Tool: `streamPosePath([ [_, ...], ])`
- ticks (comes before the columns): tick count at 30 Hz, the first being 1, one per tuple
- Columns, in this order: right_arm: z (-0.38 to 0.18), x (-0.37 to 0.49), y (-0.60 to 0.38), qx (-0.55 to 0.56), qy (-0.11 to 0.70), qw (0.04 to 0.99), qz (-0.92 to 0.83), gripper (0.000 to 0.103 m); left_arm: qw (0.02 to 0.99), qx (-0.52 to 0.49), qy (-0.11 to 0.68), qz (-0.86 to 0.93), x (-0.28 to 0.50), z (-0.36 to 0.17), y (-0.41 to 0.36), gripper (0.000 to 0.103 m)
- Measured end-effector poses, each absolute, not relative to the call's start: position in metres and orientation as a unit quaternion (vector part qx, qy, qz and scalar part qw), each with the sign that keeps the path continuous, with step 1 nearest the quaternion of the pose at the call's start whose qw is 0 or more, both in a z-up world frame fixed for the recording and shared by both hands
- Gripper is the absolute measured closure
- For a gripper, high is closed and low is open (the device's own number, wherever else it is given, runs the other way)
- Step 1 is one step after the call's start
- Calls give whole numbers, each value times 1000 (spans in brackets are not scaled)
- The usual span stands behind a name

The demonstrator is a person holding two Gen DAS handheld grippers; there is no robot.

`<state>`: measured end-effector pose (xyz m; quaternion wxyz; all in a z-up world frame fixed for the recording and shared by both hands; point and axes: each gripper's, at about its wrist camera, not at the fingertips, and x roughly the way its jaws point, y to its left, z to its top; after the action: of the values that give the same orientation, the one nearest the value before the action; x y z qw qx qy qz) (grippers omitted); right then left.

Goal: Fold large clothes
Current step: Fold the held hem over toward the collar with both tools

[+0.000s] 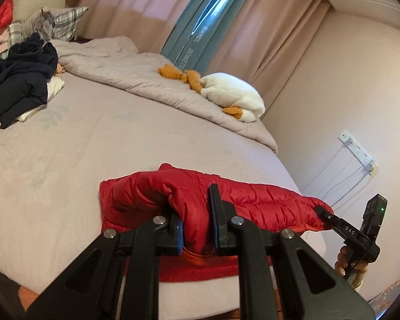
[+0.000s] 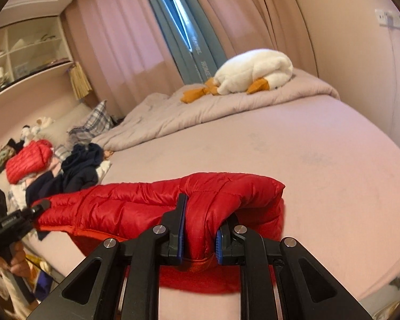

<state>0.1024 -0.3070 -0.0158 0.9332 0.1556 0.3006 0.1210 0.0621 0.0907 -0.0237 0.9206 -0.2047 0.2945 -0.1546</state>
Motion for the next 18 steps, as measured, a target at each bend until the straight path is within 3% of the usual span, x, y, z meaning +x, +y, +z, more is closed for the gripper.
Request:
streamPosePath([
  [18,-43,184,-298,148,395,903,82,85,893,-201,383,-123,164,-64,93,86],
])
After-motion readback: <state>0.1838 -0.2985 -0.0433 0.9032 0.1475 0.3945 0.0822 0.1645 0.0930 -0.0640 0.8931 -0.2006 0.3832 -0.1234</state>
